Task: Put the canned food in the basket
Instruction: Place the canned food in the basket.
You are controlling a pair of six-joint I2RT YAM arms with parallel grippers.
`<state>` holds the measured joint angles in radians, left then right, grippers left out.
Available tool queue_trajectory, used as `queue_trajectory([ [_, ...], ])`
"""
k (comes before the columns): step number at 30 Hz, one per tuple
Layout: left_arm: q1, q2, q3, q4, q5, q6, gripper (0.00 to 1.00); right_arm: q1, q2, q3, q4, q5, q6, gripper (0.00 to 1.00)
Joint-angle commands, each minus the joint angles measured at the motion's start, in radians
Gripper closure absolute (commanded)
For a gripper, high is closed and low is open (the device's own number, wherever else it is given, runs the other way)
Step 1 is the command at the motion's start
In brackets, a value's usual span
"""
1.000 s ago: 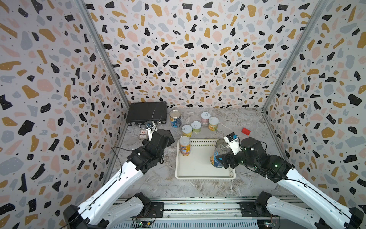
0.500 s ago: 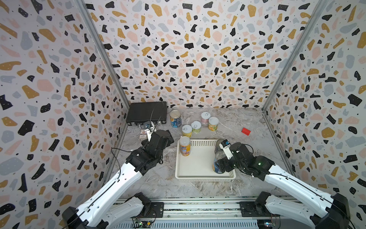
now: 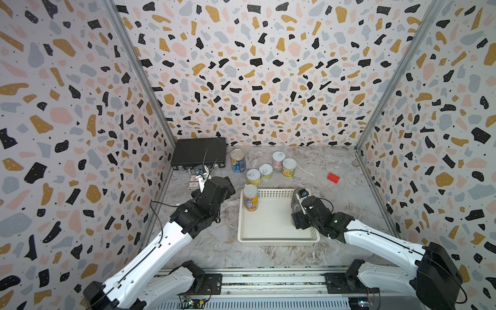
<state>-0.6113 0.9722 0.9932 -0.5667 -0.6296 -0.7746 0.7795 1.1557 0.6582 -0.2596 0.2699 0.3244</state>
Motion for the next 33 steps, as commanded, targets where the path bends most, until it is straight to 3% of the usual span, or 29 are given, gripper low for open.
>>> queue_trajectory([
  [1,0.005,-0.02,-0.012,0.027,-0.007,-0.007,0.0,0.0,-0.02,0.021,0.144,0.106,-0.011,0.51],
  [9,0.005,-0.026,-0.016,0.027,-0.002,-0.009,0.0,0.0,-0.004,-0.003,0.169,0.148,-0.006,0.39],
  [14,0.005,-0.031,-0.024,0.034,-0.004,-0.012,0.0,0.0,-0.027,-0.018,0.165,0.168,0.007,0.11],
  [18,0.005,-0.033,-0.029,0.038,-0.001,-0.017,0.0,0.0,-0.036,-0.02,0.15,0.181,0.017,0.01],
  [25,0.005,-0.042,-0.048,0.051,-0.013,-0.025,0.0,0.0,-0.038,-0.01,0.135,0.17,0.022,0.0],
  [29,0.005,-0.034,-0.042,0.087,0.065,0.04,0.0,0.0,-0.069,-0.003,0.121,0.166,0.028,0.0],
  [33,0.01,-0.004,-0.015,0.054,0.067,0.038,0.0,0.0,-0.131,0.031,0.065,0.17,0.06,0.0],
])
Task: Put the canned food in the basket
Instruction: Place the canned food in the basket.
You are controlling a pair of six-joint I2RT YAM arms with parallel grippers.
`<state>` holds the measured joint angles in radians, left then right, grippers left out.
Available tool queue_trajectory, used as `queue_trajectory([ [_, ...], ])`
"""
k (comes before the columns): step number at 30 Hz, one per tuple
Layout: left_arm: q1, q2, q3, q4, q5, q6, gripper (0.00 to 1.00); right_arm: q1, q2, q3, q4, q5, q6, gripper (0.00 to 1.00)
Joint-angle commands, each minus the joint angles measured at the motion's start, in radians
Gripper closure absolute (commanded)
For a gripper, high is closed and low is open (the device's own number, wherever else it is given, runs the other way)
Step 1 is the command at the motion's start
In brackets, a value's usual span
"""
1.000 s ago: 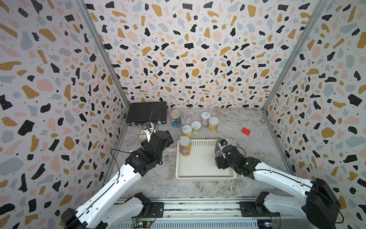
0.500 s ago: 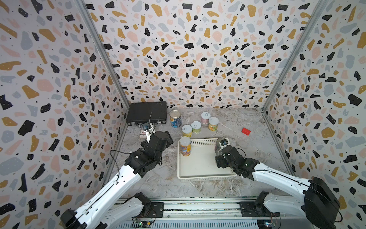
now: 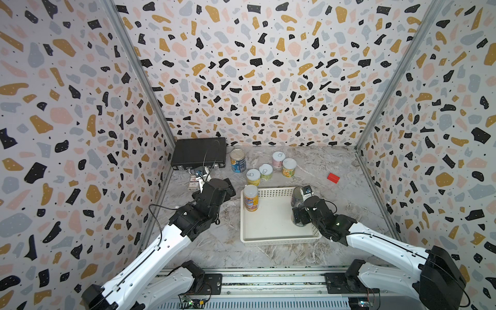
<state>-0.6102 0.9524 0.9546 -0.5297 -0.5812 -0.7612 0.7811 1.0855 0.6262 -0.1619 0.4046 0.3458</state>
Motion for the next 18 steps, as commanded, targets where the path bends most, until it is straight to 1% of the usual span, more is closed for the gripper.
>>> queue_trajectory([
  [1,0.01,0.025,0.032,0.008,0.02,0.025,0.0,-0.002,-0.079,0.074,-0.045,0.032,0.047,0.0],
  [4,0.018,0.076,0.096,-0.06,0.052,0.04,0.0,-0.002,-0.114,0.138,-0.085,0.017,0.061,0.0],
  [8,0.025,0.171,0.203,-0.188,0.096,0.031,0.0,-0.002,-0.101,0.263,-0.144,0.034,0.072,0.0],
  [11,0.03,0.192,0.238,-0.226,0.075,0.006,0.0,-0.002,-0.078,0.332,-0.174,0.051,0.068,0.0],
  [13,0.032,0.192,0.25,-0.231,0.043,-0.018,0.0,-0.002,-0.083,0.329,-0.162,0.062,0.056,0.0],
  [18,0.036,0.242,0.313,-0.28,-0.022,-0.011,0.01,-0.003,-0.142,0.213,-0.067,0.059,0.028,0.0],
])
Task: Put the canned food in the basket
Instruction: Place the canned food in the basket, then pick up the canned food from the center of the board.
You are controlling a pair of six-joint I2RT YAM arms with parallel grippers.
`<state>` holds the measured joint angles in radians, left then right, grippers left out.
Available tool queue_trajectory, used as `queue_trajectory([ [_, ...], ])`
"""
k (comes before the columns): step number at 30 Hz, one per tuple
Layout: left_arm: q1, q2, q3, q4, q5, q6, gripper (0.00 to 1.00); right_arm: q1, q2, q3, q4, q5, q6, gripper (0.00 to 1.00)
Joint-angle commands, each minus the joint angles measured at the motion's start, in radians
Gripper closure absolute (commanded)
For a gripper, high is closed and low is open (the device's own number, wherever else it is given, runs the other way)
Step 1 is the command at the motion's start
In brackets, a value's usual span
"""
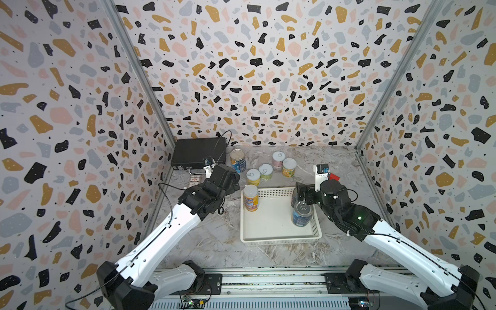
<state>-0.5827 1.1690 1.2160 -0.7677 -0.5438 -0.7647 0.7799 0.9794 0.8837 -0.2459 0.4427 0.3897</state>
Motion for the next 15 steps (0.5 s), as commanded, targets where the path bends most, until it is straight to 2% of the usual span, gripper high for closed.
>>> queue_trajectory([
  [1,0.019,0.041,0.063,-0.036,-0.033,0.034,0.01,-0.002,-0.047,-0.057,0.022,0.015,-0.01,0.0],
  [2,0.035,0.06,0.076,-0.016,0.034,0.093,0.0,-0.002,-0.052,-0.061,0.022,0.006,-0.013,0.0],
  [4,0.06,0.094,0.095,-0.002,0.11,0.121,0.0,-0.003,-0.06,-0.05,-0.009,0.0,-0.012,0.0],
  [7,0.091,0.104,0.078,0.108,0.261,0.178,0.0,-0.004,-0.082,-0.045,-0.029,0.007,-0.017,0.0],
  [11,0.093,0.086,0.087,0.184,0.238,0.192,0.0,-0.004,-0.112,-0.064,-0.025,0.037,-0.017,0.0],
  [15,0.095,0.145,0.243,0.096,0.192,0.227,0.0,-0.005,-0.118,-0.071,-0.017,0.022,-0.015,0.0],
])
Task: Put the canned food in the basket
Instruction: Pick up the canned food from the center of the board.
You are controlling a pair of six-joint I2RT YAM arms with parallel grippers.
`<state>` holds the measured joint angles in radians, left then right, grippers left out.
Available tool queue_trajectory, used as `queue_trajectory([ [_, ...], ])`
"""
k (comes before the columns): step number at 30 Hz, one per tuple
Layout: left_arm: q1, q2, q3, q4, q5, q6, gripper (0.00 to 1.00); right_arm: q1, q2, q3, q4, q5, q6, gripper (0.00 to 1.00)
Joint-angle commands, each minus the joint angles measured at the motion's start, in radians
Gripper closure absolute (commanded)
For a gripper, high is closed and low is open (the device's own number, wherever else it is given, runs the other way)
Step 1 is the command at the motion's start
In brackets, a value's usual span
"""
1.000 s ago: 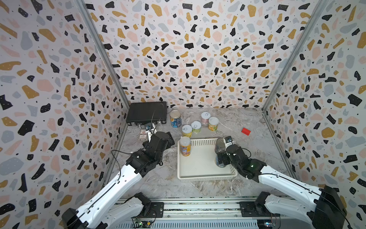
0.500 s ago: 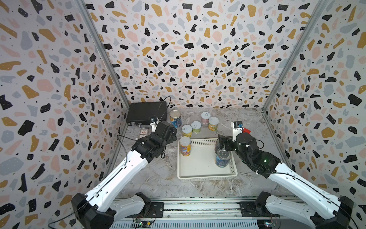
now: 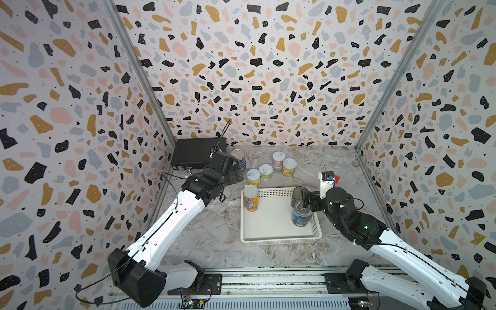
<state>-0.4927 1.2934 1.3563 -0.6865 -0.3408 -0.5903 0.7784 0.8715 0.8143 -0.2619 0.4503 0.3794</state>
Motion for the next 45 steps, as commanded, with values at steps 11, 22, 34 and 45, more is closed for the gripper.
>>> queue_trajectory([
  [11,0.019,0.27,0.426,-0.085,-0.021,0.196,0.0,-0.011,-0.008,0.002,-0.008,0.027,-0.005,0.0],
  [22,0.063,0.576,0.671,-0.154,0.019,0.264,0.0,-0.015,-0.013,0.0,-0.008,0.003,0.005,0.0],
  [34,0.099,0.853,0.913,-0.227,0.026,0.276,0.0,-0.017,0.031,0.01,-0.008,-0.041,0.018,0.0],
  [45,0.135,0.998,0.965,-0.196,0.087,0.236,0.0,-0.018,0.069,0.018,-0.01,-0.072,0.034,0.0],
])
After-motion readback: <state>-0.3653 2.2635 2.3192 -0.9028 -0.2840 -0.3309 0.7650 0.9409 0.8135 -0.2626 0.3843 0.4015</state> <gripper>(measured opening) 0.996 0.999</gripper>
